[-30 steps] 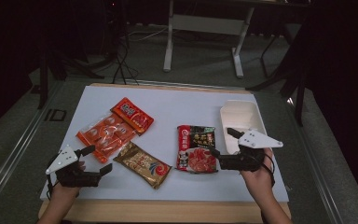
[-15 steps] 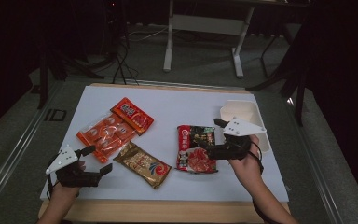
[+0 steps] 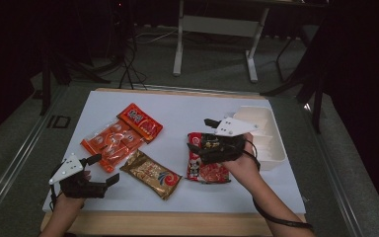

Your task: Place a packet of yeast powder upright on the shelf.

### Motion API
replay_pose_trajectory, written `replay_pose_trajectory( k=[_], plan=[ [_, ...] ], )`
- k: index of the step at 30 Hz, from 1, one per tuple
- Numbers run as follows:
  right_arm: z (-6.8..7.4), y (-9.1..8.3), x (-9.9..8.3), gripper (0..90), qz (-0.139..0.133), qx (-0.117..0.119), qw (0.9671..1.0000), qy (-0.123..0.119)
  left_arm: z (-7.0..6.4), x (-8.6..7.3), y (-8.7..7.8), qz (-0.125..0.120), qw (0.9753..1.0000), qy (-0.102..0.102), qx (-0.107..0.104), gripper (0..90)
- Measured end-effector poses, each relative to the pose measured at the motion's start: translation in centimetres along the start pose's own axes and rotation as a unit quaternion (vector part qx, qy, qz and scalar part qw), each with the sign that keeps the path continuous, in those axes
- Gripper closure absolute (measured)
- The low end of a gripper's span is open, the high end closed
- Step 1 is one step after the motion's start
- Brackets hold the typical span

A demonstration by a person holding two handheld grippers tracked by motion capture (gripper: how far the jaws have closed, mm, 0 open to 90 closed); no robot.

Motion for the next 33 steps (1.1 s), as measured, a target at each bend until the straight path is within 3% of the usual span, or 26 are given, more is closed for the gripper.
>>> replay_pose_trajectory(
  k=[8, 13, 17, 27, 33],
  plan=[
    [1.2, 2.8, 0.0, 9.9, 0.005, 0.064, 0.9979, -0.002, 0.0, 0.0, 0.0, -0.004, 1.0000, 0.001, -0.007, 1.7],
    [1.9, 4.6, -0.1, 11.1, 0.015, 0.084, 0.9963, 0.004, -0.3, 0.2, -0.1, -0.016, 0.9996, 0.005, -0.021, 1.6],
    [2.6, 6.2, -0.2, 11.2, 0.015, 0.102, 0.9947, 0.006, -0.4, 0.1, -0.1, -0.011, 0.9997, 0.009, -0.020, 1.6],
    [3.9, 10.5, -0.7, 13.6, 0.024, 0.129, 0.9911, 0.020, -0.5, 0.2, -0.2, -0.015, 0.9996, 0.015, -0.020, 1.7],
    [4.5, 12.8, -1.2, 16.6, 0.039, 0.132, 0.9903, 0.017, -0.6, 0.3, -0.3, -0.019, 0.9994, 0.017, -0.022, 1.6]
  ],
)
Point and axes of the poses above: each handheld gripper's, and its own axes: y roughly forward along the jaws, x roughly out of its top, z roughly to its left, the point moved 3 cm from there along y, roughly forward along the jaws, and after that the axes turned 5 degrees about -x, right-handed, at the moved point
